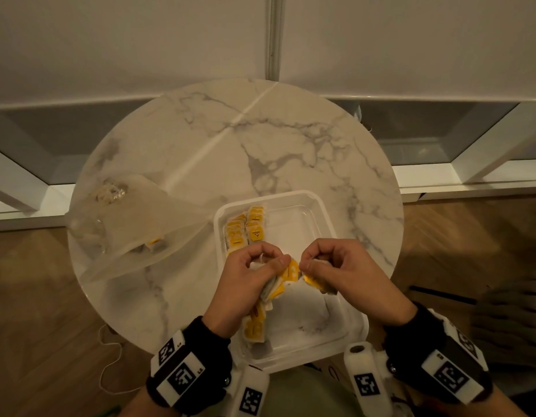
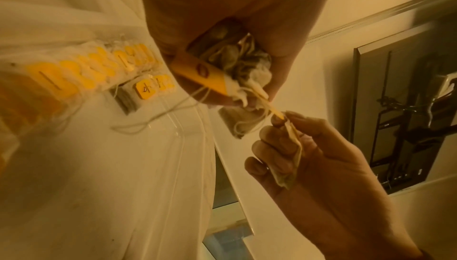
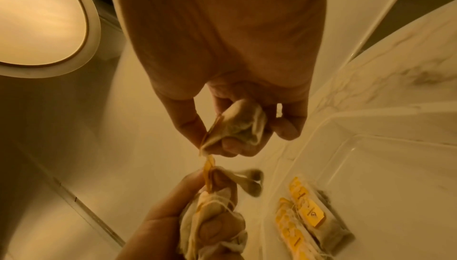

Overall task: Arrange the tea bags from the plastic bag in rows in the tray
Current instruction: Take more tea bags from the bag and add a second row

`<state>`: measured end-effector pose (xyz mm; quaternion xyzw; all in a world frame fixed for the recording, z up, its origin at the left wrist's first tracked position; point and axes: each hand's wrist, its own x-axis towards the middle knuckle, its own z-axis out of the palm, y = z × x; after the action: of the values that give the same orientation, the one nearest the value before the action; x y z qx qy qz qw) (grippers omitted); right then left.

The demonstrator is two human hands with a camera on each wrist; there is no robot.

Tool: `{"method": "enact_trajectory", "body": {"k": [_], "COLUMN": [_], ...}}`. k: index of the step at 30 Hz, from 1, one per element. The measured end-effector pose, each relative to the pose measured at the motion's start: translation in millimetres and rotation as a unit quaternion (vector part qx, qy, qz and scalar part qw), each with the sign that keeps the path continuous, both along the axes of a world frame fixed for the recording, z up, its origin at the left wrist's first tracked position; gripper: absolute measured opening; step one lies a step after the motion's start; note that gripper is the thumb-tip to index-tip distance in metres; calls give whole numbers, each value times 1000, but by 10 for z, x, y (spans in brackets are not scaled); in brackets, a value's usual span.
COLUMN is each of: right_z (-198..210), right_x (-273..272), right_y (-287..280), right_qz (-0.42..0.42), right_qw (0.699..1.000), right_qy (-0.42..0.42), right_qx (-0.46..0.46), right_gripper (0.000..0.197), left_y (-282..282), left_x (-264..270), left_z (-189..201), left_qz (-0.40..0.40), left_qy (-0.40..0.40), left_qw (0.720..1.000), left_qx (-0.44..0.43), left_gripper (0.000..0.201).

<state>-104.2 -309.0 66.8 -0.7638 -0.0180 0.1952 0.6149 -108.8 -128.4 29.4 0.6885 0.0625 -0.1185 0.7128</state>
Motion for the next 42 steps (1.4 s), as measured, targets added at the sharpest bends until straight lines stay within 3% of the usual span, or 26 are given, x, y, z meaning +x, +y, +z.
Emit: {"method": "enact_trajectory", "body": {"k": [6, 16, 26, 30, 34, 38, 42], "right_z": [-55, -7, -24, -33, -5, 30, 57], "right_x": [-44, -39, 6, 49, 109, 149, 176], "right_y": [45, -19, 162, 308, 363, 355, 367], "right_qz": [26, 14, 49, 72, 82, 89, 89], "right_qw": [999, 1000, 999, 997, 996, 995, 995], "right_qy": [33, 11, 20, 19, 12, 9, 24], "right_qx": [-4, 0, 3, -12, -23, -36, -40], "right_gripper": [11, 10, 6, 11, 10, 10, 10], "left_y": [-24, 38, 29, 74, 140, 212, 266], "left_x": [1, -42, -75, -80, -113, -124, -140], "left_z": [15, 90, 65, 60, 94, 87, 39], "left_qz": [52, -24, 95, 150, 170, 177, 181], "left_qy": [-10, -35, 30, 87, 110, 104, 108], "left_qw": [998, 999, 994, 976, 961, 961, 960], "left_qx": [-26, 11, -53, -131, -190, -187, -184], "left_gripper": [11, 12, 18, 16, 16, 17, 4]}}
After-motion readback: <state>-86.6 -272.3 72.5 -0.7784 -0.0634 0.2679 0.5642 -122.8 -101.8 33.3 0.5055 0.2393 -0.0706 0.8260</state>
